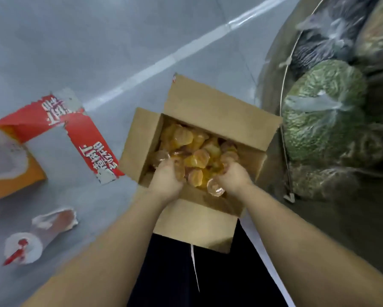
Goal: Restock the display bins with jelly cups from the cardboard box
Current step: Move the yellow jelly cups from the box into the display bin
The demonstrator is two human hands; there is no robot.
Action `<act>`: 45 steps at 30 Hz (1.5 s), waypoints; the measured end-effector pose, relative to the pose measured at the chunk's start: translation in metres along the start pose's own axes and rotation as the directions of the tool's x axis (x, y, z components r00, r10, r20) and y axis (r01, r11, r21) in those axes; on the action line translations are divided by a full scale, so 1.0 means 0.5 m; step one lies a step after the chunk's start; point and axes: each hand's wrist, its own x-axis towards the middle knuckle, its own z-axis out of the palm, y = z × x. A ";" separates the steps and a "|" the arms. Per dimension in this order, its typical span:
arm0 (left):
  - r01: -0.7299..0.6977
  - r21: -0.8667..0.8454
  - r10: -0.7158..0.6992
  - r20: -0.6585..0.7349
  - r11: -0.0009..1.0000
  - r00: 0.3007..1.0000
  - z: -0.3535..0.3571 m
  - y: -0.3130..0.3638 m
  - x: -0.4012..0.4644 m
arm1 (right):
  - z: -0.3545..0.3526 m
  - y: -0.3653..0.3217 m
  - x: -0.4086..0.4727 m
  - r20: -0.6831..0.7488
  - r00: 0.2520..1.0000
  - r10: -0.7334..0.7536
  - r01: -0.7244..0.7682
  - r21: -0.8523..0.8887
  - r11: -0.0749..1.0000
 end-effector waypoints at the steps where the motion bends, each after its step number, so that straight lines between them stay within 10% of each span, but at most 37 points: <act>1: 0.002 0.028 -0.001 -0.025 1.000 1.000 0.013 -0.018 0.038 | 0.020 -0.006 0.035 0.000 1.000 -0.025 0.025 0.029 0.999; 13: -0.073 0.063 0.093 -0.402 0.995 0.911 0.066 -0.030 0.211 | 0.138 -0.011 0.109 -0.263 0.965 -0.022 0.099 0.286 0.953; 20: -0.293 -0.412 0.147 -0.350 0.863 0.925 -0.042 0.078 -0.024 | -0.003 -0.078 -0.133 -0.464 0.886 -0.013 0.292 0.534 0.793; 26: -0.508 -0.446 0.340 -0.406 0.737 0.849 -0.246 0.353 -0.316 | -0.238 -0.200 -0.522 -0.681 0.714 -0.161 0.593 0.466 0.657; 36: -0.847 -0.397 0.859 -0.222 0.354 0.462 -0.375 0.850 -0.708 | -0.593 -0.155 -1.017 -0.951 0.289 -0.114 0.807 0.177 0.563; 45: -0.952 -0.250 0.983 -0.005 0.174 0.181 -0.221 1.159 -0.867 | -0.775 0.084 -1.199 -0.979 0.059 0.194 0.834 0.155 0.529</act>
